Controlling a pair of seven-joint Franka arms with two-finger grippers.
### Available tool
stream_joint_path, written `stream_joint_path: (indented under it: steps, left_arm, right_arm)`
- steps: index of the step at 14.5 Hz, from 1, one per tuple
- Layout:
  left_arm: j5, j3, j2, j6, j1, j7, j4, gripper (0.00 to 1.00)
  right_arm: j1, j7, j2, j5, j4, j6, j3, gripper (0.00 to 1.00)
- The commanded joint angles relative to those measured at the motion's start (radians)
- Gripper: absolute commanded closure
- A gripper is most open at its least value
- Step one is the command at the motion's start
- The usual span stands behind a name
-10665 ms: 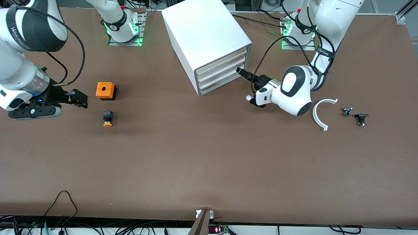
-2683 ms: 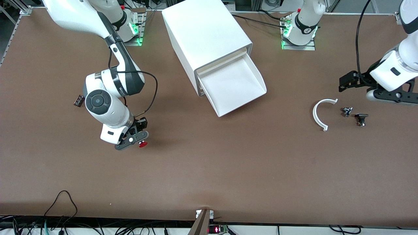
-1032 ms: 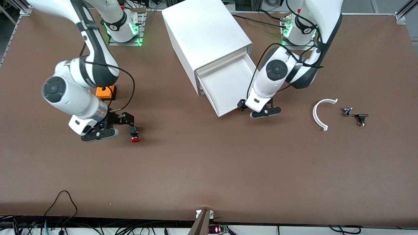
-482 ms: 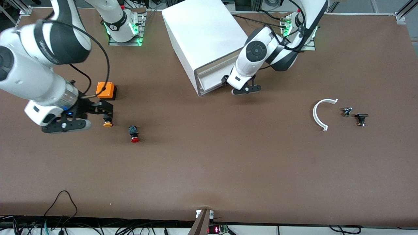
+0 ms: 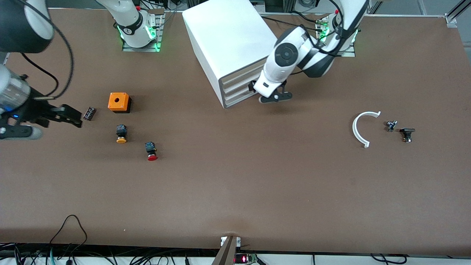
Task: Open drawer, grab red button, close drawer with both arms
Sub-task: 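Push the drawer shut with the left gripper while the right gripper retracts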
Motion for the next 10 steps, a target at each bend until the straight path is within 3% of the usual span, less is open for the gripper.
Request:
stream_joint_path:
  steps: [1, 5, 10]
  left_arm:
    - [-0.036, -0.015, -0.051, -0.014, 0.025, 0.013, -0.023, 0.00]
    - [-0.027, 0.029, -0.115, -0.034, 0.106, 0.104, 0.014, 0.00]
    - [-0.022, 0.304, -0.244, -0.339, 0.109, 0.443, 0.184, 0.00]
  right_arm:
    - [-0.077, -0.081, -0.109, -0.007, -0.127, 0.000, 0.013, 0.00]
    - [-0.087, -0.076, -0.130, 0.003, -0.124, -0.079, 0.000, 0.00]
    - [-0.085, -0.059, -0.221, 0.004, -0.223, -0.104, 0.000, 0.00]
